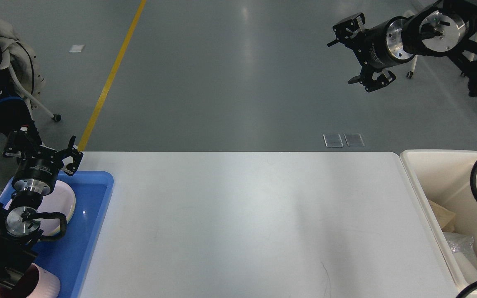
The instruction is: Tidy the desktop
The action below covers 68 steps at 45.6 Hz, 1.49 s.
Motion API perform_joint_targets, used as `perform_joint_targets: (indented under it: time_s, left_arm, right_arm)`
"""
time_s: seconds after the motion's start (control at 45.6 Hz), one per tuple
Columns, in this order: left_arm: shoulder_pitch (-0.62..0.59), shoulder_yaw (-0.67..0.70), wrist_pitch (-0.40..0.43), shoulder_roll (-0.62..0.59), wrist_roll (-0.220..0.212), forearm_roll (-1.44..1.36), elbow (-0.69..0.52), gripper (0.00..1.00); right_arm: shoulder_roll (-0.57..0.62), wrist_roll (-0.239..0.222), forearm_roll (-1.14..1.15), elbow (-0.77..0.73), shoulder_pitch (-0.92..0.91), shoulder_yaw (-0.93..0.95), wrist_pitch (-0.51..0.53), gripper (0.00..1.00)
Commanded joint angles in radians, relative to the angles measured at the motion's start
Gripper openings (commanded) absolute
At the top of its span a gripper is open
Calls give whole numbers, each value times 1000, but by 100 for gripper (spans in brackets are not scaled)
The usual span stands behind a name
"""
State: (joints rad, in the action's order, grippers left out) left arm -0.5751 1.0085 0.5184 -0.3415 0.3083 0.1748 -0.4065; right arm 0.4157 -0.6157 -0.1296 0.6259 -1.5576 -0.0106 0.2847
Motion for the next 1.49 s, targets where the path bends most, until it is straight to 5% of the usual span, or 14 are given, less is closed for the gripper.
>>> perform_joint_targets:
  time_s: [0.0, 0.241, 0.504, 0.548, 0.657, 0.745, 0.854, 1.008, 1.293, 1.468]
  left_arm:
    - [0, -1, 0, -1, 0, 0, 0, 98]
    - [0, -1, 0, -1, 0, 0, 0, 98]
    - [0, -1, 0, -1, 0, 0, 0, 98]
    - [0, -1, 0, -1, 0, 0, 0, 98]
    - [0, -1, 0, -1, 0, 0, 0, 98]
    - [0, -1, 0, -1, 0, 0, 0, 98]
    - [0, -1, 0, -1, 0, 0, 0, 98]
    - [0, -1, 0, -1, 0, 0, 0, 98]
    - [0, -1, 0, -1, 0, 2, 0, 98]
    - [0, -1, 0, -1, 0, 0, 0, 98]
  right_arm:
    - [2, 14, -24, -28, 151, 262, -74, 100]
    - [-9, 33, -31, -45, 388, 719, -91, 100]
    - [-3, 51, -30, -45, 577, 779, -165, 100]
    - [-9, 114, -28, -40, 612, 781, -159, 100]
    - [-24, 449, -13, -32, 674, 770, -128, 100]
    - [-40, 591, 2, -34, 709, 761, -111, 100]
    - [-69, 675, 42, -43, 749, 753, -107, 100]
    - [-107, 720, 39, -51, 792, 765, -133, 100]
    - [-140, 945, 25, -25, 840, 759, -176, 100]
    - [-152, 1241, 42, -35, 866, 744, -180, 100]
